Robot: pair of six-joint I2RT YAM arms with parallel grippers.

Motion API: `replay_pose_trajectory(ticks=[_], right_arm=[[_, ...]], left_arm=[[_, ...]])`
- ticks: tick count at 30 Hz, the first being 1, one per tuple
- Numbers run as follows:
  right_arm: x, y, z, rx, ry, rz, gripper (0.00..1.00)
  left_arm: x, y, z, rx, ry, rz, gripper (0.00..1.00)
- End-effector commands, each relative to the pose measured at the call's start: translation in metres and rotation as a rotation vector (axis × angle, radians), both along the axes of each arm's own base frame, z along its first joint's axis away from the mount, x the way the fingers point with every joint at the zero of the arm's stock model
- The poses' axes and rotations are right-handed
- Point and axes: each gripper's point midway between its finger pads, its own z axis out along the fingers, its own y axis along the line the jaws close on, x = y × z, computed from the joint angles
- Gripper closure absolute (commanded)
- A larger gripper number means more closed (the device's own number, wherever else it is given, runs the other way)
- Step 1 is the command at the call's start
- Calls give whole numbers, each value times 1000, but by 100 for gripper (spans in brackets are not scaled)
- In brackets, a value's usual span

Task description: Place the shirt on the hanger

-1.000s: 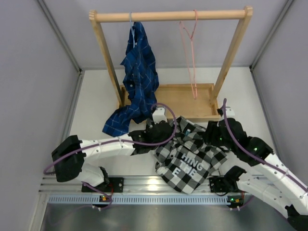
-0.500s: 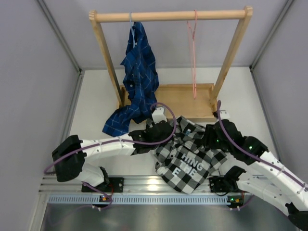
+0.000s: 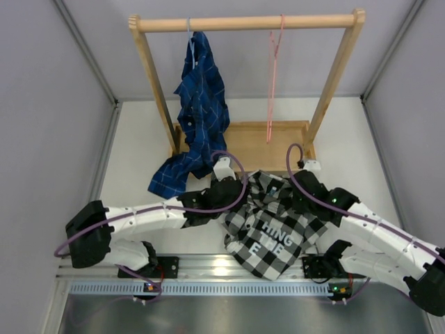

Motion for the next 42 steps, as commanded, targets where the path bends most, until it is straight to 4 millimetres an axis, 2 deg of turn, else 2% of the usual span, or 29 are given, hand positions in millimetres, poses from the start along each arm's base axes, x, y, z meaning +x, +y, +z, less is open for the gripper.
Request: replay_pose_trajectory(ticks=[1, 3, 4, 6, 7, 9, 10, 11, 12, 13, 15, 16, 18, 19, 21, 22, 23, 24, 25, 27, 28, 29, 30, 31, 33, 35, 39, 40, 42], right_arm=[[31, 16, 55, 58, -198, 22, 100], [37, 25, 84, 67, -264, 116, 100], [38, 38, 121, 132, -325, 177, 100], [36, 49, 165, 173, -408, 288, 100], [26, 62, 211, 267, -480, 375, 100], [15, 66, 253, 328, -546, 443, 100], [7, 65, 295, 370, -622, 478, 100], [-1, 67, 313, 401, -646, 518, 100], [-7, 65, 328, 414, -671, 536, 100], [-18, 58, 364, 456, -745, 548, 100], [-34, 62, 392, 499, -779, 631, 100], [-46, 57, 414, 520, -800, 656, 100], [-53, 51, 427, 524, -814, 659, 100], [-50, 40, 426, 502, -821, 603, 100], [-37, 22, 413, 459, -810, 472, 100], [-23, 1, 389, 392, -788, 334, 100], [-18, -9, 369, 348, -748, 268, 100], [-15, -15, 352, 335, -711, 213, 100], [-11, -25, 318, 283, -656, 150, 100], [-13, -22, 279, 300, -576, 119, 100], [-13, -19, 239, 277, -506, 113, 100], [-13, -17, 221, 274, -475, 99, 100], [-11, -14, 209, 300, -460, 80, 100], [-9, -17, 182, 268, -424, 45, 100], [-5, -19, 157, 246, -390, 0, 100], [0, -26, 148, 205, -388, -52, 100], [9, -32, 143, 136, -388, -92, 100], [11, -32, 146, 129, -393, -94, 100], [13, -33, 148, 118, -398, -96, 100]], left_arm=[[4, 4, 32, -98, -62, 25, 100], [2, 11, 50, -125, -101, 18, 100], [1, 14, 54, -127, -118, 12, 100], [0, 27, 88, -174, -200, 11, 100], [-1, 33, 100, -194, -235, 9, 100], [-10, 54, 146, -270, -354, -7, 100], [-14, 61, 169, -309, -415, -18, 100], [-23, 76, 208, -385, -493, -27, 100], [-34, 79, 231, -371, -590, -103, 100], [-41, 82, 254, -383, -656, -143, 100], [-59, 95, 314, -416, -803, -202, 100], [-77, 90, 329, -444, -847, -295, 100], [-90, 82, 348, -485, -882, -374, 100], [-101, 70, 347, -501, -878, -449, 100], [-99, 39, 323, -479, -819, -500, 100], [-102, 22, 291, -450, -767, -528, 100], [-92, 10, 265, -407, -724, -477, 100], [-100, 1, 257, -448, -711, -471, 100], [-97, -7, 216, -404, -653, -454, 100], [-76, -12, 168, -374, -494, -310, 100], [-68, -10, 141, -331, -426, -251, 100], [-60, -14, 112, -259, -373, -209, 100], [-47, -9, 96, -222, -329, -103, 100], [-41, 1, 62, -80, -269, -64, 100], [-31, -7, 43, 32, -227, -41, 100], [-32, -14, 27, 108, -189, -102, 100], [-37, -14, 23, 200, -217, -248, 38], [-39, -13, 26, 210, -231, -278, 8], [-37, -2, 37, 237, -271, -302, 2]])
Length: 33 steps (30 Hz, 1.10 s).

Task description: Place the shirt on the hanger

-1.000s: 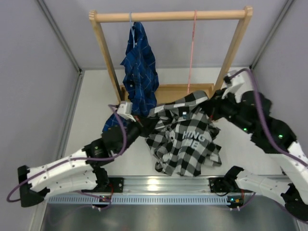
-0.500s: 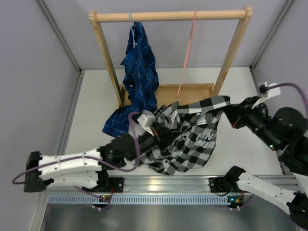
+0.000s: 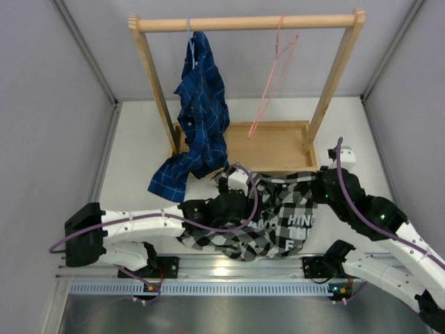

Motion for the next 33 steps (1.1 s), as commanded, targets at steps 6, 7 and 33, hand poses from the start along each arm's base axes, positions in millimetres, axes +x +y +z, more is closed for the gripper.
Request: replay_pose_trajectory(ticks=[6, 7, 33], right_arm=[[8, -5, 33, 42, -107, -35, 100], [6, -4, 35, 57, -112, -20, 100], [22, 9, 49, 28, -120, -12, 100]], left_arm=[[45, 35, 50, -61, 3, -107, 8], [50, 29, 48, -63, 23, -142, 10], [20, -12, 14, -167, 121, -296, 46]])
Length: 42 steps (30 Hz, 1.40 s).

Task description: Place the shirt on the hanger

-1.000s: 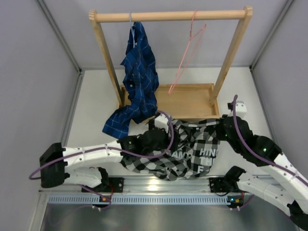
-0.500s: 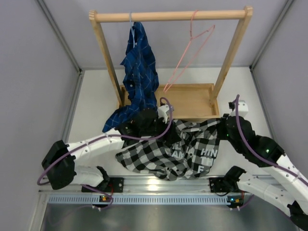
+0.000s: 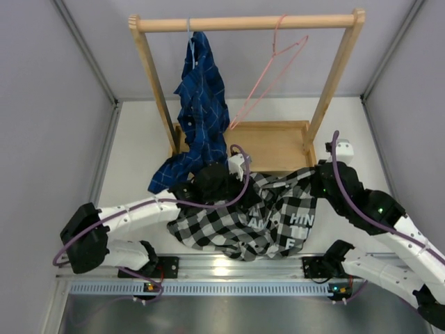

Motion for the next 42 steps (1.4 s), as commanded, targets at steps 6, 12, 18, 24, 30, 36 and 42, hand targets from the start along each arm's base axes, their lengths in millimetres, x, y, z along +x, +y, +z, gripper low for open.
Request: replay_pose_trajectory(ticks=[6, 12, 18, 24, 30, 36, 42], right_arm=[[14, 12, 29, 54, -74, 7, 100], [15, 21, 23, 75, -63, 27, 100], [17, 22, 27, 83, -71, 21, 100], [19, 20, 28, 78, -74, 9, 100], [15, 26, 22, 92, -58, 46, 100], [-3, 42, 34, 158, -121, 235, 81], [-13, 64, 87, 293, -217, 355, 3]], left_arm=[[10, -13, -27, 75, -53, 180, 55], [18, -11, -28, 82, -58, 238, 62], [12, -22, -38, 50, -4, 209, 45], [-8, -34, -46, 17, 36, 174, 64], [-3, -27, -26, -65, -2, 250, 100], [25, 35, 3, 7, -121, 500, 100], [22, 62, 20, 14, -140, 541, 100]])
